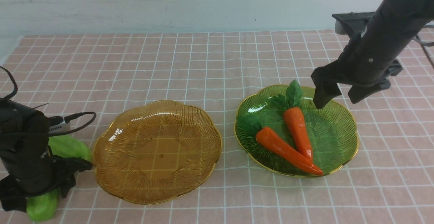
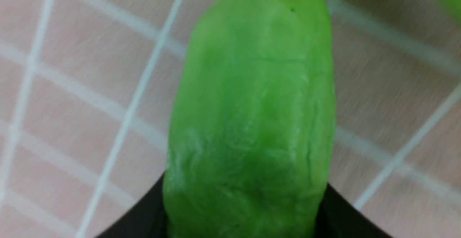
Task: Put different types of vegetables on the plate.
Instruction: 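Put the green cucumber next to the left plate into that plate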
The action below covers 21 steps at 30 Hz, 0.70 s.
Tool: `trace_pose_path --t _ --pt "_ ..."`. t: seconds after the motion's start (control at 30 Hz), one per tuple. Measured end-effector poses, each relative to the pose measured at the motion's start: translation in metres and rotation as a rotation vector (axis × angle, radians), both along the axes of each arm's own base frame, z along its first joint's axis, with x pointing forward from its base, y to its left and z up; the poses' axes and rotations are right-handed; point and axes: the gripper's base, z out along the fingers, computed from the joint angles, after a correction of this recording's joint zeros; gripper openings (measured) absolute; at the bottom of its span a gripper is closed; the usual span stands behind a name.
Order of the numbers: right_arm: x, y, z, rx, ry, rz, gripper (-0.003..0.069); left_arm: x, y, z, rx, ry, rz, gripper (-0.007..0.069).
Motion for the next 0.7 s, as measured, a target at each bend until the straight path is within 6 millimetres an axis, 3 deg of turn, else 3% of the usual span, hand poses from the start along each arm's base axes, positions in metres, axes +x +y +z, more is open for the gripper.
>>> trace_pose_path --t 0.13,0.17,0.23,0.33,0.5,0.57,0.7 --pt "-0.001 0.002 0.0 0.026 0.007 -0.005 0.0579 0.021 -0.036 0.049 -0.137 -0.173 -0.14 0.0314" --pt "-0.001 0.003 0.0 0.038 0.01 -0.007 0.0579 0.031 -0.059 0.058 -0.2 -0.251 -0.218 0.0314" --pt "-0.001 0.004 0.001 0.051 0.013 -0.009 0.0579 0.045 -0.094 0.059 -0.279 -0.322 -0.31 0.0318" --pt "-0.001 0.004 0.001 0.052 0.014 -0.009 0.0579 0.061 -0.126 0.048 -0.317 -0.321 -0.378 0.0356" --pt "-0.001 0.004 0.001 0.052 0.014 -0.009 0.0579 0.071 -0.134 0.046 -0.315 -0.286 -0.395 0.0501" --pt "-0.001 0.004 0.001 0.052 0.014 -0.009 0.0579 0.074 -0.131 0.051 -0.297 -0.282 -0.404 0.058" --pt "-0.001 0.004 0.001 0.052 0.014 -0.009 0.0579 0.084 -0.117 0.069 -0.239 -0.284 -0.411 0.0662"
